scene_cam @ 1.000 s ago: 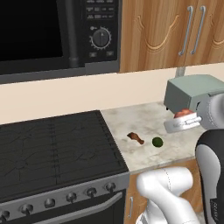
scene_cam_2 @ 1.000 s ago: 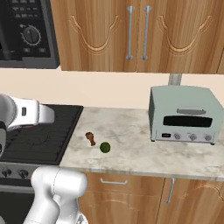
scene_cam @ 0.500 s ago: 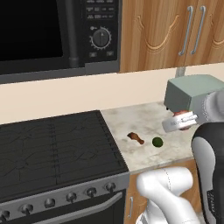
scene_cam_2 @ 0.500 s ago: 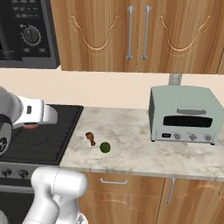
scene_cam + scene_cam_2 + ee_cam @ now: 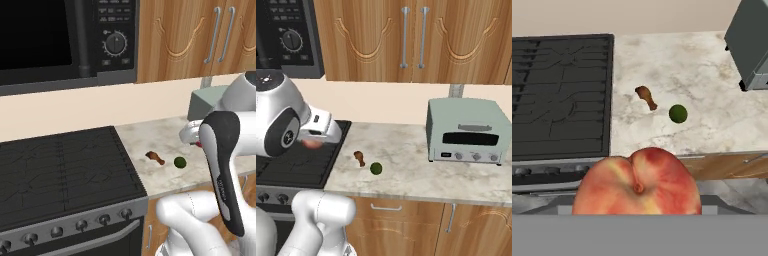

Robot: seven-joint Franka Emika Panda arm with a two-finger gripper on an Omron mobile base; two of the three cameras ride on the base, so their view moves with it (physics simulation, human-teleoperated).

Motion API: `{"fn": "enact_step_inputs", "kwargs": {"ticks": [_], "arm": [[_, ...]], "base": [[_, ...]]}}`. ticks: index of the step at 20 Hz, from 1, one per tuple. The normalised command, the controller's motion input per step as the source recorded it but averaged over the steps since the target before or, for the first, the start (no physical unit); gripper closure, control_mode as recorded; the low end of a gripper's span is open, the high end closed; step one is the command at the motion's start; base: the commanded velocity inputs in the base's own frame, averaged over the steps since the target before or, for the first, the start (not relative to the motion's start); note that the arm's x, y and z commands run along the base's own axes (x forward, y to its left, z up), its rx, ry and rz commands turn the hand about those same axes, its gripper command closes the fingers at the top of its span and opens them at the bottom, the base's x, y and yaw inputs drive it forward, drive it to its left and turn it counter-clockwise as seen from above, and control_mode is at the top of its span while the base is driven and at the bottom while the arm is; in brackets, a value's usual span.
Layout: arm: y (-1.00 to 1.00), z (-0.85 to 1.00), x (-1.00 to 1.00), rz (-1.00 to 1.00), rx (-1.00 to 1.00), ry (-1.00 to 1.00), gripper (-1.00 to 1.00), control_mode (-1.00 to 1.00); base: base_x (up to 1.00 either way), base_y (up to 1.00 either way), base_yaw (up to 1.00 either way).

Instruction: Open the fridge, remove the peach, lime, and chicken drumstick, and place them on any counter.

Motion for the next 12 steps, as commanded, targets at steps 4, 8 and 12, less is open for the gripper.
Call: {"fn": "enact_step_inputs", "kwargs": {"ticks": [4,8,12], "arm": [[-0.29,-0.85,0.88,-0.07,0.00,0.00,1.00,-1.00],[-0.58,-0.82,0.99,-0.11,-0.02,0.00,1.00,-1.00],[-0.76,-0.93,0.90,-0.15,-0.07,0.00,1.00,-1.00]], "base": [[0.00,0.00,0.00],[0.00,0.00,0.00],[0.00,0.00,0.00]]}}
